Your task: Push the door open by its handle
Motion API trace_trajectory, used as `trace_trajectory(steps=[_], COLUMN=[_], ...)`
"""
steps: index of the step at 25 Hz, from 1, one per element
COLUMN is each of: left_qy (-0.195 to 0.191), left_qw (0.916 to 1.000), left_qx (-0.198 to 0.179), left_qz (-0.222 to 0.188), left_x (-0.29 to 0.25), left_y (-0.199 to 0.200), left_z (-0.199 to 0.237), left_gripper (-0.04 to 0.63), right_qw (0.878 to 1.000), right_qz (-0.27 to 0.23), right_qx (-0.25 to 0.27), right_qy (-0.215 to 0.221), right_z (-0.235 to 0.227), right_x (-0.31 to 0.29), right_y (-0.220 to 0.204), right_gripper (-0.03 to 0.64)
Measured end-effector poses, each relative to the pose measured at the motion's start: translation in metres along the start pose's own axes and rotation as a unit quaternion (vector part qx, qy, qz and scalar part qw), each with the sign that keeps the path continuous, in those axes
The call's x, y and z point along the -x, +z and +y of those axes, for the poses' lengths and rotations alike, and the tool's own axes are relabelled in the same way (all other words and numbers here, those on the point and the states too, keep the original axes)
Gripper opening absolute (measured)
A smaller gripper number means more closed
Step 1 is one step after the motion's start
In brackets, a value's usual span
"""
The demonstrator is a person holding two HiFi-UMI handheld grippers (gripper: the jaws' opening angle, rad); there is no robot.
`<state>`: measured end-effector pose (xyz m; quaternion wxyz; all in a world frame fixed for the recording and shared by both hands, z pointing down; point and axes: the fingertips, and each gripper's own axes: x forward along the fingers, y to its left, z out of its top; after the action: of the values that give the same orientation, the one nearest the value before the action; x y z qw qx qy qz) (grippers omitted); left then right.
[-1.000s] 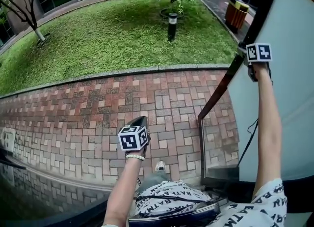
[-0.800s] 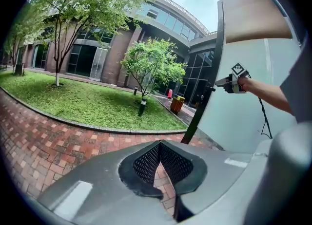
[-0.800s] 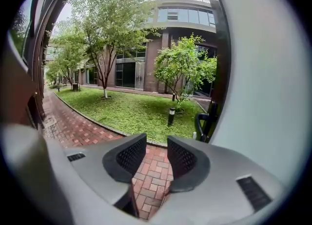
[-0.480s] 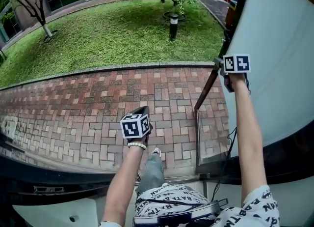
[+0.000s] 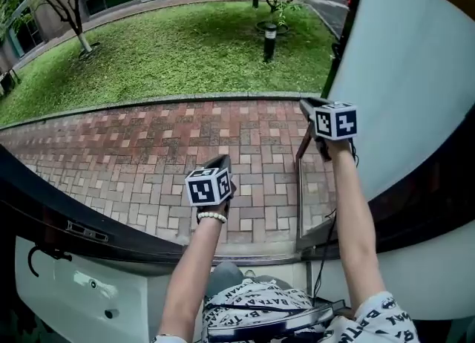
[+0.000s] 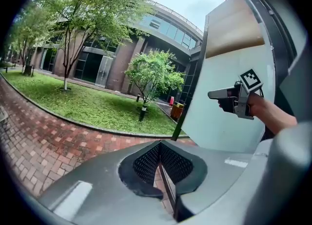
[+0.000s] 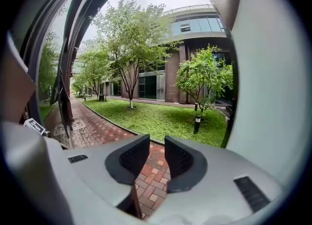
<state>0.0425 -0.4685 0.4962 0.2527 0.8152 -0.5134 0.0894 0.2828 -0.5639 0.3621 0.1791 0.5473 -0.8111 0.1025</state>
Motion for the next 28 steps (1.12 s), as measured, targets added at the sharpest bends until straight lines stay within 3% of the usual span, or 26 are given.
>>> trace_trajectory(steps=[7,16,28], left_qy=[-0.026,-0.049,-0.098], left_qw=[0.9996,0.998,0.9937], left_qx=[-0.009,-0.033,-0.05], left_qz=[-0.009,-0.023,-0.019], left_x=[0.054,0.171,0.302], left_y=[-0.024,-0.067,-0.139], left_z=[-0.032,-0.045,-0.063], left_gripper=[-0.006,-0.008,-0.008], right_qw=[0.999,0.998,0.998], right_qz=[-0.029,-0.037,-0.029], right_qx=[0.005,-0.003,-0.028], right_qy=[0.032,0.055,0.055], right_z=[0.082,0.209,0.346], right_x=[0.055,0.137,0.254], right_y=[-0.034,-0.097,-0.175], right_gripper=[0.093,0.011,0.009])
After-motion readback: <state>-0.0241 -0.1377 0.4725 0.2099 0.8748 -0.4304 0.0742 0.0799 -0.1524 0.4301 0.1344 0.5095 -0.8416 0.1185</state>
